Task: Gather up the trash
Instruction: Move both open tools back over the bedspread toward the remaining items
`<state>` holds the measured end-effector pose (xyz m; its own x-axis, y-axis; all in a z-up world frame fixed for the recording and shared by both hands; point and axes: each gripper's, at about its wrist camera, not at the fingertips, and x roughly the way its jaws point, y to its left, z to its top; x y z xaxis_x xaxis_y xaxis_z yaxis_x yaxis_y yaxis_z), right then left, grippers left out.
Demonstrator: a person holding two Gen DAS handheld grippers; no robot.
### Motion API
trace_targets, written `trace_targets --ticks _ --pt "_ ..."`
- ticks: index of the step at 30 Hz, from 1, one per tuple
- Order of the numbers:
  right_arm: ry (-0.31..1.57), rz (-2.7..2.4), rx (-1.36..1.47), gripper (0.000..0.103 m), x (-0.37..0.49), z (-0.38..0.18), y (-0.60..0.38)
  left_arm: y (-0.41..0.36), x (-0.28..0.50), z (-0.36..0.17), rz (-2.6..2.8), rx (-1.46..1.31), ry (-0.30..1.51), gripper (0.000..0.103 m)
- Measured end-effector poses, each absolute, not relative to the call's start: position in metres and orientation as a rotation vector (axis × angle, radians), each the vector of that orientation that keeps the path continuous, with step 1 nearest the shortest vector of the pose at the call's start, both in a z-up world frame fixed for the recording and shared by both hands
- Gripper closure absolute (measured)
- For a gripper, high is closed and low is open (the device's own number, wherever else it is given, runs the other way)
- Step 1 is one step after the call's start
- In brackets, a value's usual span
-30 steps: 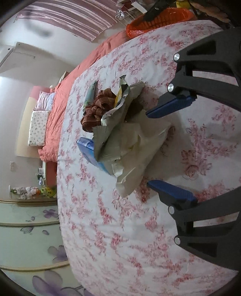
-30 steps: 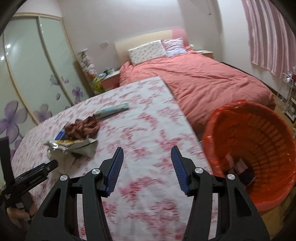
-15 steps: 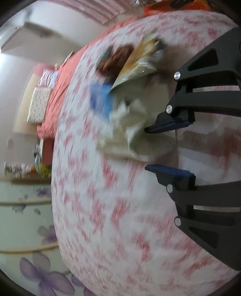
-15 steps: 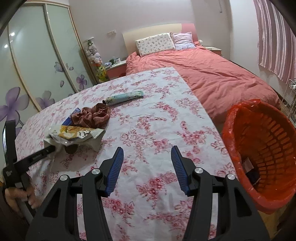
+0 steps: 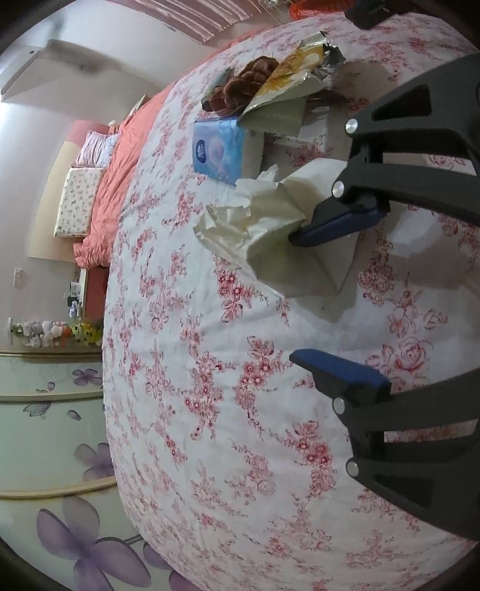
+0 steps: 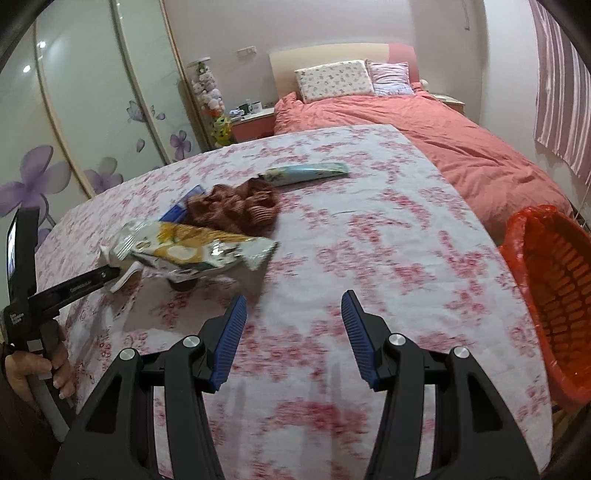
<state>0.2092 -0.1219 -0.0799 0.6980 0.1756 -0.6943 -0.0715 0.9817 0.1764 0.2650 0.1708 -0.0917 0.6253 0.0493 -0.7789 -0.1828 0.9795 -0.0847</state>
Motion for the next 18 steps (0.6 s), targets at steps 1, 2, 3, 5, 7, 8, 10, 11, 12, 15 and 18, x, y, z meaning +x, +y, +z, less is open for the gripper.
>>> trace_targets --ticks 1,2,3,5,7,8,10,11,12,15,18 --pt "0.781 0.136 0.132 0.045 0.208 -0.08 -0.117 0.172 0.264 -0.092 0.129 -0.17 0.884 0.044" --pt "0.773 0.132 0.124 0.044 0.208 -0.08 -0.112 0.173 0.264 -0.092 0.126 -0.177 0.882 0.044" --pt "0.766 0.127 0.116 0.044 0.207 -0.081 -0.108 0.174 0.263 -0.092 0.121 -0.186 0.88 0.042" --pt "0.76 0.113 0.104 0.044 0.208 -0.082 -0.104 0.177 0.263 -0.092 0.103 -0.208 0.874 0.039" --pt "0.757 0.089 0.089 0.044 0.211 -0.084 -0.101 0.18 0.262 -0.092 0.088 -0.227 0.869 0.036" --pt "0.763 0.08 0.083 0.043 0.214 -0.085 -0.1 0.181 0.261 -0.092 0.076 -0.24 0.865 0.034" --pt "0.765 0.072 0.076 0.043 0.22 -0.084 -0.098 0.182 0.261 -0.091 0.06 -0.258 0.86 0.03" --pt "0.759 0.059 0.057 0.04 0.224 -0.083 -0.096 0.183 0.26 -0.091 0.049 -0.267 0.858 0.027" --pt "0.754 0.051 0.04 0.037 0.226 -0.082 -0.094 0.184 0.261 -0.091 0.043 -0.272 0.856 0.026" --pt "0.753 0.063 -0.056 0.031 0.235 -0.082 -0.08 0.183 0.262 -0.092 0.023 -0.278 0.857 0.02" --pt "0.747 0.09 -0.144 0.031 0.243 -0.083 -0.064 0.182 0.263 -0.092 0.012 -0.277 0.859 0.016"
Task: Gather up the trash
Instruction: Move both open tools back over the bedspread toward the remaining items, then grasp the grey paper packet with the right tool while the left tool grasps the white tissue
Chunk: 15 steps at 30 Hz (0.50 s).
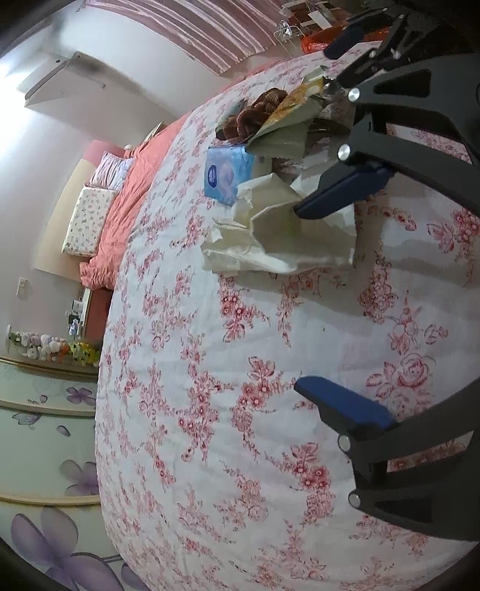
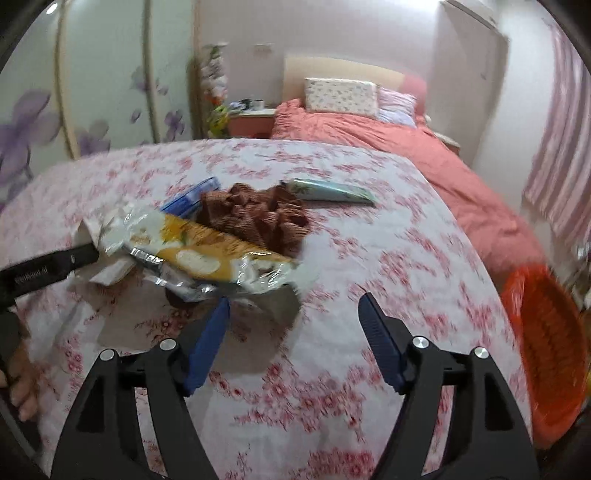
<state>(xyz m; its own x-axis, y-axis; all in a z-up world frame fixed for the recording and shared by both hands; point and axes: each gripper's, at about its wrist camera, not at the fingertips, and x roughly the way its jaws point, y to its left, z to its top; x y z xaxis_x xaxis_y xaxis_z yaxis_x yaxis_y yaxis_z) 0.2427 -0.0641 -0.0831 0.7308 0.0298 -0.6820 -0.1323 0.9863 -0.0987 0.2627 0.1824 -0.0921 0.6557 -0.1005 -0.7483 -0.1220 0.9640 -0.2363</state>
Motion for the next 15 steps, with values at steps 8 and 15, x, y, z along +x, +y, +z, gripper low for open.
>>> trace_targets --ticks 8,15 --pt "0.772 0.115 -0.209 0.069 0.254 -0.086 -0.052 0.183 0.263 -0.093 -0.006 -0.289 0.856 0.011" --pt "0.814 0.074 -0.006 0.099 0.248 -0.087 -0.091 0.185 0.263 -0.093 -0.016 -0.303 0.851 0.008"
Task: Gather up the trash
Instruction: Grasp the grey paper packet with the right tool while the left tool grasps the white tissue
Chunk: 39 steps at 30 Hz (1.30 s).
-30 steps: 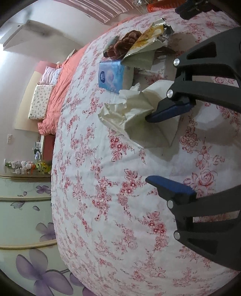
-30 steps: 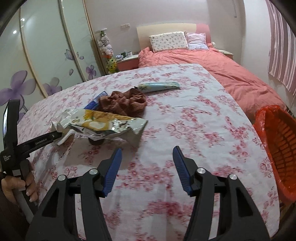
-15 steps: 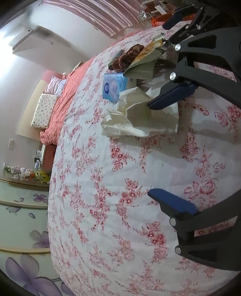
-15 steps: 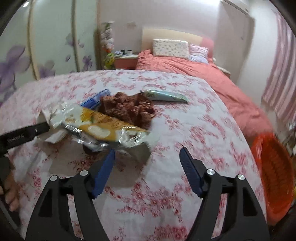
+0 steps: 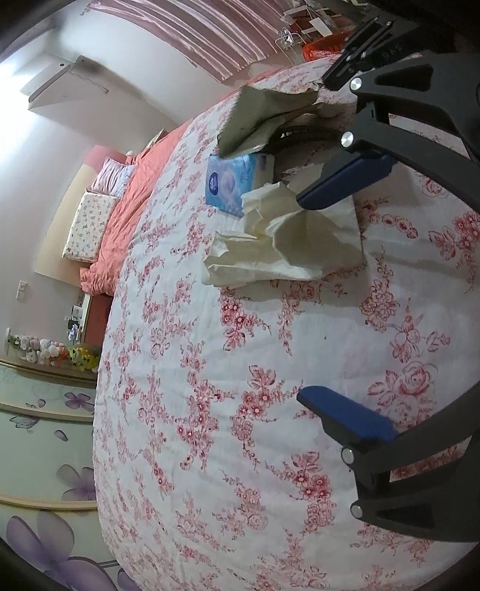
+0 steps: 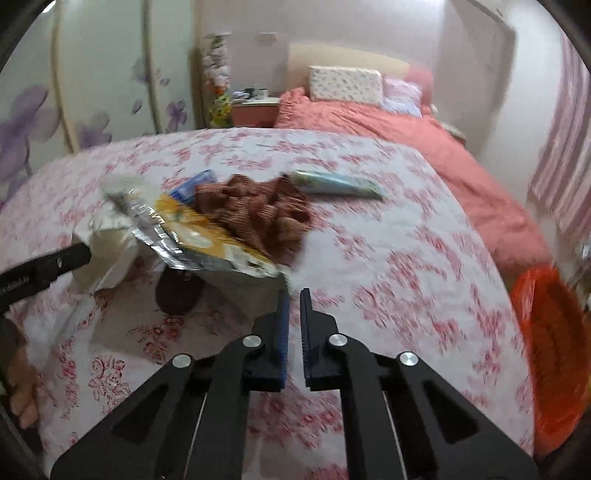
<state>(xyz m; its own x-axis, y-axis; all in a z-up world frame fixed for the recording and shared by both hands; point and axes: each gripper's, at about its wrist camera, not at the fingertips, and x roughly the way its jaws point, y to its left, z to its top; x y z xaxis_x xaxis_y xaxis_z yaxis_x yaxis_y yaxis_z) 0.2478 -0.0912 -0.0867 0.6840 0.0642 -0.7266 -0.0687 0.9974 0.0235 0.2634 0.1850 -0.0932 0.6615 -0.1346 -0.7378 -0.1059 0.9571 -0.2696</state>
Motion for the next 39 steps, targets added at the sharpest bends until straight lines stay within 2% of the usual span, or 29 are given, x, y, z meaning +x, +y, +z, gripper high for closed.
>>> trace_targets --ticks 4,6,8,9,21,22,24,25,27,30,35,37,39 --pt "0.794 0.073 0.027 0.099 0.236 -0.083 -0.102 0.186 0.263 -0.093 -0.02 -0.309 0.849 0.007" --pt "0.792 0.096 0.024 0.092 0.234 -0.081 -0.099 0.186 0.263 -0.093 -0.021 -0.31 0.848 0.007" --pt "0.778 0.108 -0.002 0.052 0.23 -0.08 -0.089 0.186 0.263 -0.093 -0.023 -0.314 0.847 0.006" --pt "0.763 0.111 -0.027 0.049 0.229 -0.08 -0.083 0.186 0.263 -0.093 -0.025 -0.316 0.846 0.006" --pt "0.778 0.147 -0.159 0.048 0.263 -0.083 -0.046 0.187 0.264 -0.094 -0.029 -0.316 0.848 0.004" --pt "0.782 0.148 -0.16 0.051 0.266 -0.084 -0.044 0.187 0.265 -0.094 -0.03 -0.317 0.848 0.004" --pt "0.793 0.153 -0.154 0.074 0.268 -0.085 -0.045 0.187 0.265 -0.094 -0.03 -0.317 0.848 0.004" --pt "0.804 0.16 -0.139 0.078 0.269 -0.086 -0.047 0.187 0.265 -0.094 -0.031 -0.316 0.848 0.004" --pt "0.814 0.171 -0.103 0.095 0.268 -0.086 -0.053 0.187 0.265 -0.094 -0.031 -0.318 0.848 0.004" --pt "0.828 0.185 -0.026 0.102 0.266 -0.087 -0.065 0.187 0.265 -0.094 -0.031 -0.318 0.848 0.004" --pt "0.784 0.235 0.033 0.102 0.256 -0.079 -0.07 0.188 0.264 -0.094 -0.031 -0.318 0.847 0.004" --pt "0.771 0.25 0.024 0.094 0.255 -0.075 -0.065 0.188 0.264 -0.094 -0.031 -0.318 0.848 0.004" --pt "0.762 0.263 0.021 0.061 0.255 -0.071 -0.06 0.188 0.264 -0.094 -0.032 -0.32 0.847 0.004"
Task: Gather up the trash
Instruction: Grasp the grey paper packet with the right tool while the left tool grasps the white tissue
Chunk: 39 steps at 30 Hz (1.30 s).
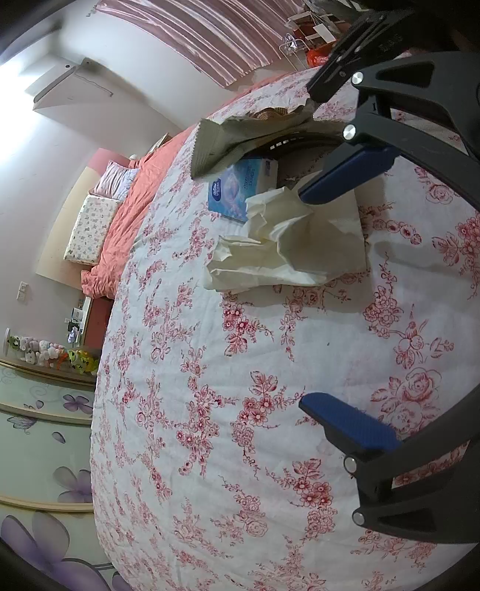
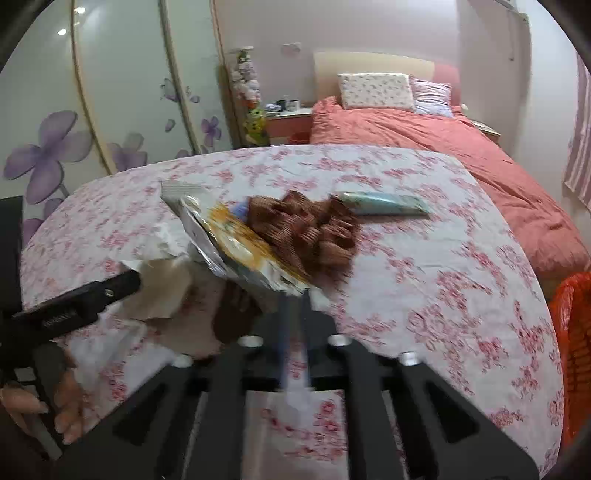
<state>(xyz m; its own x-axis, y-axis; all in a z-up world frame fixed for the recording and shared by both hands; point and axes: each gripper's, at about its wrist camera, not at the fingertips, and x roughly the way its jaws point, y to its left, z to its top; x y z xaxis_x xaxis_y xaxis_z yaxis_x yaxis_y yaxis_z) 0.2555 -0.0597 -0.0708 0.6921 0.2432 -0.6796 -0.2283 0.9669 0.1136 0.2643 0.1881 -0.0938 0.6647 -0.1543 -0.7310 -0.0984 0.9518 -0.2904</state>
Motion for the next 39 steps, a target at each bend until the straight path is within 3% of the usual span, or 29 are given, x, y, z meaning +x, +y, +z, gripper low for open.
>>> trace_targets --ticks 2,11,18,21,34,39 --pt "0.745 0.287 0.006 0.056 0.255 -0.067 -0.051 0.188 0.264 -0.094 -0.032 -0.319 0.847 0.004" --pt "0.781 0.269 -0.128 0.056 0.279 -0.082 -0.015 0.189 0.264 -0.094 -0.033 -0.321 0.847 0.004" --pt "0.794 0.263 0.035 0.087 0.28 -0.078 -0.042 0.188 0.265 -0.094 -0.034 -0.324 0.846 0.004" --pt "0.775 0.259 0.095 0.094 0.272 -0.068 -0.057 0.189 0.265 -0.094 -0.034 -0.324 0.845 0.004" --pt "0.821 0.113 0.359 0.1 0.24 -0.07 -0.149 0.186 0.267 -0.094 -0.027 -0.314 0.849 0.004" --pt "0.837 0.094 0.337 0.1 0.235 -0.065 -0.16 0.181 0.264 -0.093 -0.001 -0.281 0.857 0.007"
